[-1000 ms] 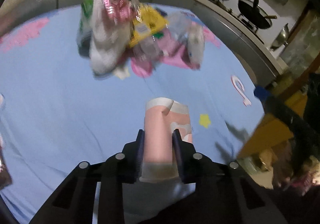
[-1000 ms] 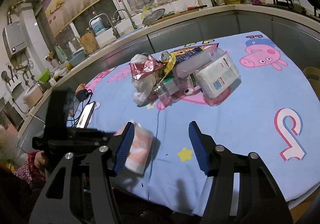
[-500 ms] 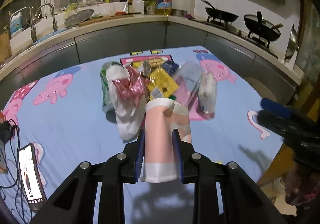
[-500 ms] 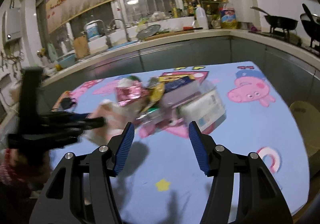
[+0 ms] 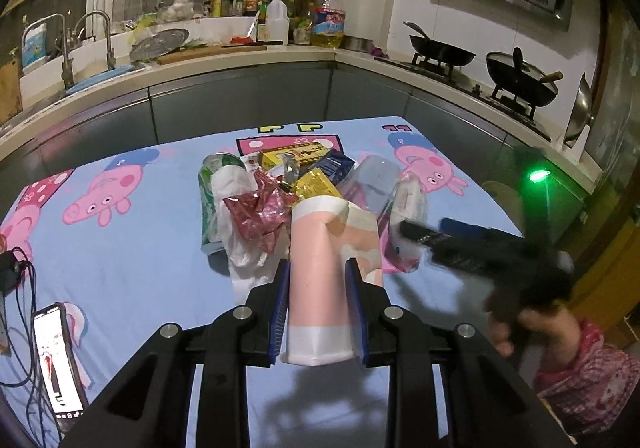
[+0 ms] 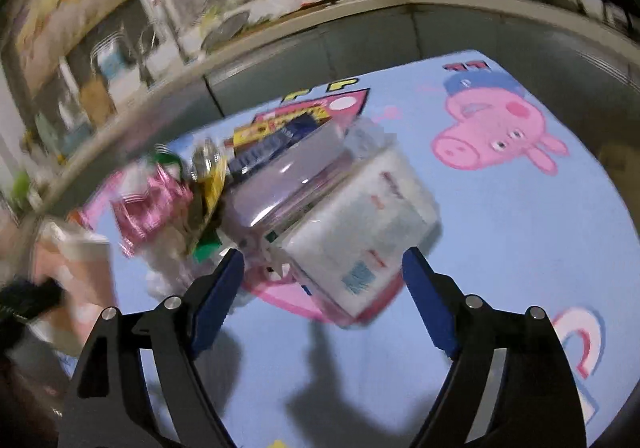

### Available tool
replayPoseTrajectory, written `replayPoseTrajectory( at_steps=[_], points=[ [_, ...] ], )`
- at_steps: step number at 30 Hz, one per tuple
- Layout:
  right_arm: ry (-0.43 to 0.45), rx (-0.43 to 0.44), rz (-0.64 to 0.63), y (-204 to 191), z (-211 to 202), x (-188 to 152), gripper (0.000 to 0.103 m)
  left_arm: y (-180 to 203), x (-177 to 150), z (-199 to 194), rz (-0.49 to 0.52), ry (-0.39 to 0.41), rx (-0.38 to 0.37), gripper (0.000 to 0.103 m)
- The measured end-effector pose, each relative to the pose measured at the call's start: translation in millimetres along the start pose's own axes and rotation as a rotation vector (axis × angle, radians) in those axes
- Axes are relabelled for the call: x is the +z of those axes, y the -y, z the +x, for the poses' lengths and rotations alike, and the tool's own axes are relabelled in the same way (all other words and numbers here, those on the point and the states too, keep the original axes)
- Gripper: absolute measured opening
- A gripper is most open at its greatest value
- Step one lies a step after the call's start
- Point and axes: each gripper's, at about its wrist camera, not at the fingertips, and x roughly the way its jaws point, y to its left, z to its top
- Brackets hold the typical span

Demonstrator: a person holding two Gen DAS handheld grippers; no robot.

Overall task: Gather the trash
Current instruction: 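Grasp the white tissue packet with the right gripper while the left gripper holds the cup, then drop the cup and tissue packet into the beige bin with both grippers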

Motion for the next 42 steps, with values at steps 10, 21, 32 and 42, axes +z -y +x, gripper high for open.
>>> replayPoseTrajectory(
  at_steps=[10,21,32,42],
  points=[
    [0.094,-0.048,0.007,35,-16,-17,0.028,32,20,18,0.076,-0.009,-0.055,0.028],
    [0.2,-0.009,0.255,152,-75,-23,0.021,140,67,95,0.209,-0.074,-0.245,0.028],
    [0.319,-0.135,0.477,291,-117,-15,0.021,314,115,200,0.388,-0.128,-0.42,0.029],
    [0.242,-0.192,0.573,349,-103,-29,0.039,380,110,268,0.417,-0.194,-0.414,0.06]
  ],
)
